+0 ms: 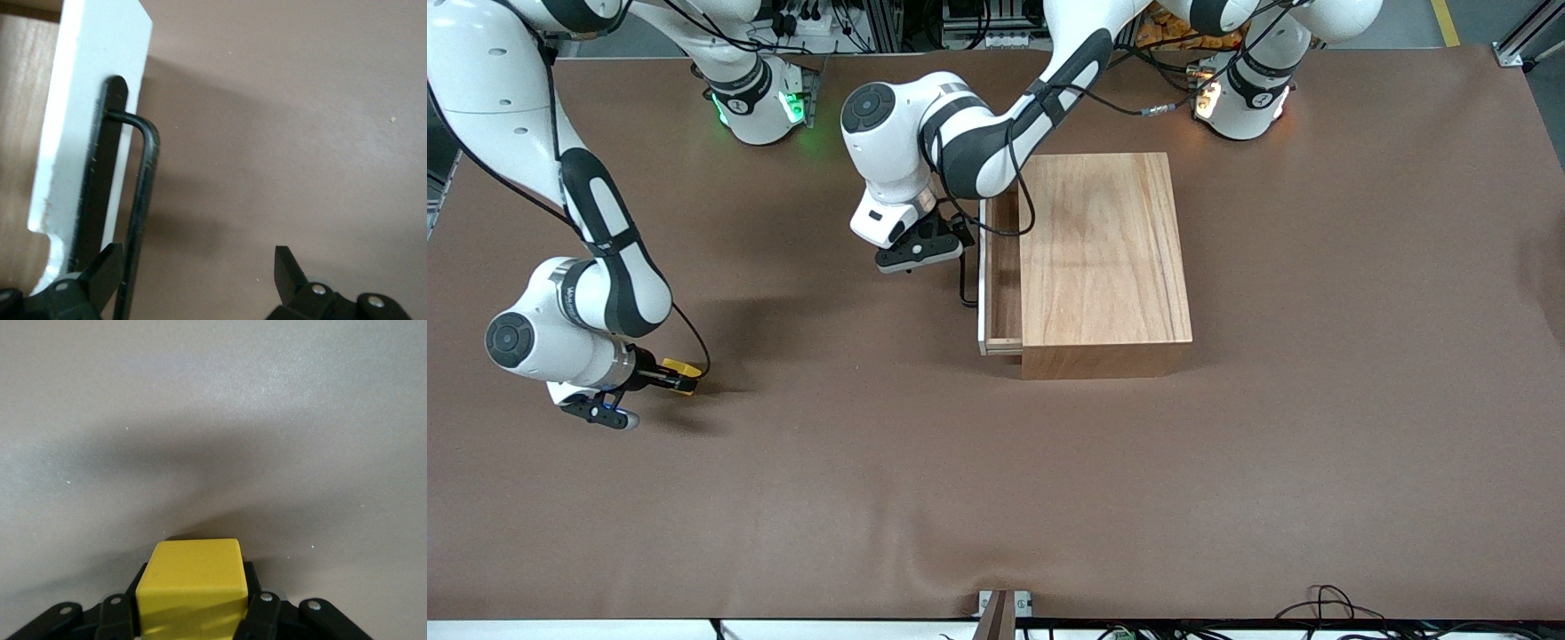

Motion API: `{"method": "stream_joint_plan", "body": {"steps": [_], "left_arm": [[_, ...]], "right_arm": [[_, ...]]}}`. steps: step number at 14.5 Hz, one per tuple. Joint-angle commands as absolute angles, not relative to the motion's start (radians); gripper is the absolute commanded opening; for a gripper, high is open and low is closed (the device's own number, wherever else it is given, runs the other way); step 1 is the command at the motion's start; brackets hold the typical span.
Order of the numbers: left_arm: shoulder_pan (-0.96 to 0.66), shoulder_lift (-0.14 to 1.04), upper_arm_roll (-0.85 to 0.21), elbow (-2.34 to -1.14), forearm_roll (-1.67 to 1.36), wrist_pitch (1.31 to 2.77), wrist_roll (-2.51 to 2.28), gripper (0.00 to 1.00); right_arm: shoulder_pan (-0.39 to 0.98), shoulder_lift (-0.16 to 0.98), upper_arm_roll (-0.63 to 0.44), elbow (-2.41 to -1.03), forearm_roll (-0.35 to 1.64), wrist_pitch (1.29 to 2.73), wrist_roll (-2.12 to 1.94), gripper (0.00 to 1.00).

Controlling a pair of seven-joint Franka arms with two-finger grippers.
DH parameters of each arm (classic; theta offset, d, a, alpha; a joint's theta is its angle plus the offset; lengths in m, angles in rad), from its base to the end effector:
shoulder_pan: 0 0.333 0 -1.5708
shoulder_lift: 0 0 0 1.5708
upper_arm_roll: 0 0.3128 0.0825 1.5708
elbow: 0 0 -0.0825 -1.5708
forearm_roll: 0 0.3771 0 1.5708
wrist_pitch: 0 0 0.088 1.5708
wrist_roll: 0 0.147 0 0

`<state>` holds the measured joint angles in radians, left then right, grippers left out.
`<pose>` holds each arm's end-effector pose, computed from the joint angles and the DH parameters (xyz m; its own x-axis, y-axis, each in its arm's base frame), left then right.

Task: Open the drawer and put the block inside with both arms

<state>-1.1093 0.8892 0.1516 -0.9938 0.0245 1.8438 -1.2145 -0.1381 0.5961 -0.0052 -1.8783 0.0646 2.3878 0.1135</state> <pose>0.4103 -0.6416 0.2834 0.9747 0.1887 0.1197 0.1990 -0.9766 -0.0810 0.6111 -0.0858 0.1463 0.9502 -0.2979 -0.0909 -0.3014 -0.9531 -0.0269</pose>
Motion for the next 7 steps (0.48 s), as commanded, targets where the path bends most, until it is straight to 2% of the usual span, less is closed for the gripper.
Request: {"method": "stream_joint_plan", "body": {"steps": [1,4,7], "left_arm": [[-1.114,0.899,0.172,-0.968,0.014,1.821,-1.230,1.00],[-1.114,0.907,0.170,-0.968,0.014,1.832,-1.230,1.00],[-1.114,0.908,0.170,-0.969,0.012,1.833,-1.227,1.00]], "right_arm": [[-0.143,0.549,0.002,-1.884,0.078,2.369,0.130,0.09],[-0.135,0.473,0.006,-1.861,0.078,2.245,0.130,0.11],[-0.127,0.414,0.008,-1.766,0.154,1.969,0.130,0.11]]}}
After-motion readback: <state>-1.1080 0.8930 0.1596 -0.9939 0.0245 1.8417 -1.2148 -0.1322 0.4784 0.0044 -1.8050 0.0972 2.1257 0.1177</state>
